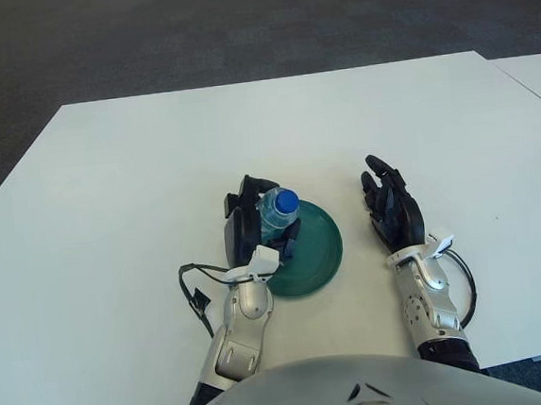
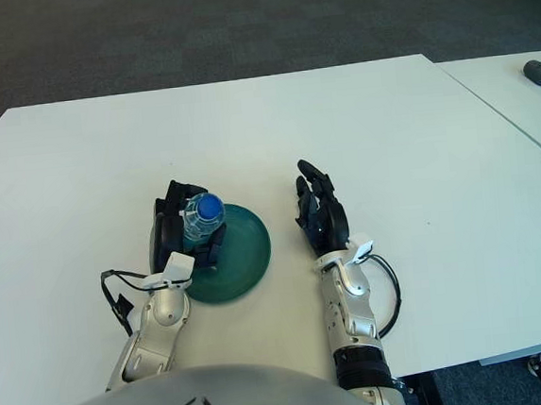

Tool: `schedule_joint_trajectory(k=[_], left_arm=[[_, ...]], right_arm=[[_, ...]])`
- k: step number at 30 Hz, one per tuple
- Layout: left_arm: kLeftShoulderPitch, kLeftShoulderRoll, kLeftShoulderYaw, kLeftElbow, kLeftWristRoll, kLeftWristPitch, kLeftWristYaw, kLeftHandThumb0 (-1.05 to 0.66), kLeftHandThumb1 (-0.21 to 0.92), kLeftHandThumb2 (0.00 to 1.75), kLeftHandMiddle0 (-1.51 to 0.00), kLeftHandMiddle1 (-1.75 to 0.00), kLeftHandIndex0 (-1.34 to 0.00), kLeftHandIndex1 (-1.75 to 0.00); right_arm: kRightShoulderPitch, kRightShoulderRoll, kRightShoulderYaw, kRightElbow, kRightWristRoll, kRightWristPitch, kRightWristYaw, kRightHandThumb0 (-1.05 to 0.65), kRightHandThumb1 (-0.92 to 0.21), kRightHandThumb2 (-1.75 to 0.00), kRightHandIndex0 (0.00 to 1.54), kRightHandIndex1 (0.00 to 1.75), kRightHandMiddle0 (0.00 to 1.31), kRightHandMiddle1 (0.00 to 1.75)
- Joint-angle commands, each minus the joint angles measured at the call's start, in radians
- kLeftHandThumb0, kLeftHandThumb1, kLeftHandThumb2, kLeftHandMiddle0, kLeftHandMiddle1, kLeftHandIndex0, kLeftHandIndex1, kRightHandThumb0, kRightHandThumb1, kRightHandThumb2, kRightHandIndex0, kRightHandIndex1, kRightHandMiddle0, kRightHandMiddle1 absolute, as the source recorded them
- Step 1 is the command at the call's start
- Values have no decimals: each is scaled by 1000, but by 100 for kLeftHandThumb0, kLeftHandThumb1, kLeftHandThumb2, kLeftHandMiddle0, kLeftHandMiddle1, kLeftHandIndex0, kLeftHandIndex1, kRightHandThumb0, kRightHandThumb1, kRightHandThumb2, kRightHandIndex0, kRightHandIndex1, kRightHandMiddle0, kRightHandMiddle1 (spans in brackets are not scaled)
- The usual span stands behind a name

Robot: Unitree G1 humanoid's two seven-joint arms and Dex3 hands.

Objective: Put the bottle into the plate.

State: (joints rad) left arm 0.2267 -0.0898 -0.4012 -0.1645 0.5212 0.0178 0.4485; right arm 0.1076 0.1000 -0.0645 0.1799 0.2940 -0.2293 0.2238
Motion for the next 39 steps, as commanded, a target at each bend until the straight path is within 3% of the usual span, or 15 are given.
schedule_joint_trajectory(k=[1,4,12,18,26,34,39], left_arm=[[20,-67,-65,-18,15,4,18,-48,29,135,-115,-175,-63,-175],[23,-73,-74,-25,22,21,19,-48,28,136,-116,-175,-64,-175],[107,-109,-150,-54,-91,23,-3,-48,28,136,-117,-175,-63,-175],[97,-100,-179,-35,-111,-12,3,-47,31,132,-117,-175,-61,-175],[82,-86,-213,-30,-53,-29,37,-47,30,133,-114,-175,-62,-175],[121,-82,-243,-45,-133,-29,-13,-47,30,133,-114,-175,-62,-175],[128,-78,-291,-38,-121,-63,-1,-47,31,132,-117,-175,-61,-175]], right_arm=[[44,5,4,26,-10,45,-15,-72,-92,-64,40,0,0,64],[45,5,4,25,-10,45,-15,-72,-92,-64,40,0,0,64],[48,7,11,21,-11,44,-20,-72,-92,-64,40,0,0,64],[49,9,15,20,-13,44,-24,-72,-92,-64,40,0,0,64],[52,12,21,17,-16,42,-28,-72,-92,-64,40,0,0,64],[52,11,23,17,-16,42,-32,-72,-92,-64,40,0,0,64],[50,12,24,19,-16,41,-33,-72,-92,-64,40,0,0,64]])
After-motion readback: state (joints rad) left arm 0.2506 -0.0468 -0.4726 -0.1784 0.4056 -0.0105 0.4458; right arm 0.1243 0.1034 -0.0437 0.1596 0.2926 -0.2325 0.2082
